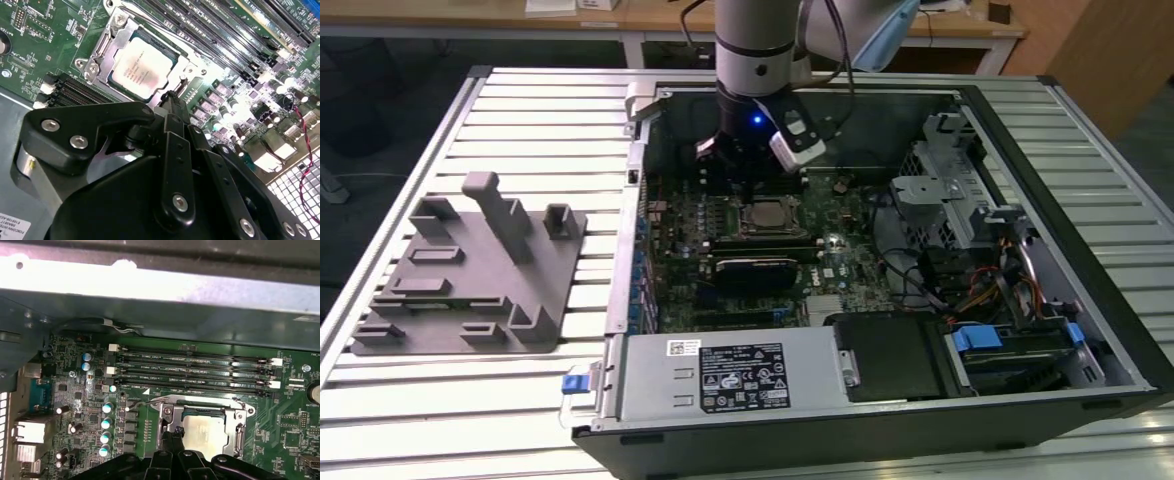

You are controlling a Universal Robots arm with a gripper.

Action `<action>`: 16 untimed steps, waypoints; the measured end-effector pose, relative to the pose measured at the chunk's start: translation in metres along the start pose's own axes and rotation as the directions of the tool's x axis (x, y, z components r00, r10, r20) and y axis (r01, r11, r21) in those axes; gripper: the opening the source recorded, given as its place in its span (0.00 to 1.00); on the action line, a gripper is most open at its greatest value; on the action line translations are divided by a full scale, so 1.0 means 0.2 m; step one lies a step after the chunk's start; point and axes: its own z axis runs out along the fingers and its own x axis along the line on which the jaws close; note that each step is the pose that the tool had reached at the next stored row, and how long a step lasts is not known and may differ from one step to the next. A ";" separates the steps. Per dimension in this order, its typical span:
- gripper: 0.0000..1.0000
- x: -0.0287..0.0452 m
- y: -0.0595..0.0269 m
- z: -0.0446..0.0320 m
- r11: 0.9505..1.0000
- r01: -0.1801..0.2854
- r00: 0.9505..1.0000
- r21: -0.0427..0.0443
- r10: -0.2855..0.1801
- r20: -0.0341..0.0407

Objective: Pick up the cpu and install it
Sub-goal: 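Close the cpu cover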

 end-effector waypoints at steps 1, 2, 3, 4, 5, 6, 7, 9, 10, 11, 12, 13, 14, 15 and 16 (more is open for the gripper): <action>0.11 -0.008 -0.001 0.000 1.000 0.000 1.000 0.000 0.000 0.000; 0.11 -0.019 -0.001 0.000 1.000 0.000 1.000 0.000 0.000 0.000; 0.11 -0.029 -0.002 0.001 1.000 0.000 1.000 0.000 0.000 0.000; 0.11 -0.042 -0.003 0.001 1.000 0.000 1.000 0.000 0.000 0.000; 0.11 -0.055 -0.004 0.001 1.000 0.000 1.000 0.000 0.000 0.000; 0.11 -0.070 -0.005 0.001 1.000 0.000 1.000 0.000 0.000 0.000; 0.11 -0.086 -0.006 0.001 1.000 0.000 1.000 0.000 0.000 0.000; 0.11 -0.115 -0.009 0.002 1.000 0.000 1.000 0.000 0.000 0.000; 0.11 -0.130 -0.010 0.002 1.000 0.000 1.000 0.000 0.000 0.000; 0.11 -0.145 -0.011 0.002 1.000 0.000 1.000 0.000 0.000 0.000; 0.11 -0.157 -0.012 0.002 1.000 0.000 1.000 0.000 0.000 0.000; 0.11 -0.166 -0.013 0.002 1.000 0.000 1.000 0.000 0.000 0.000; 0.11 -0.168 -0.013 0.002 1.000 0.000 1.000 0.000 0.000 0.000; 0.11 -0.169 -0.013 0.002 1.000 0.000 1.000 0.000 0.000 0.000; 0.11 -0.169 -0.014 0.002 1.000 0.000 1.000 0.000 0.000 0.000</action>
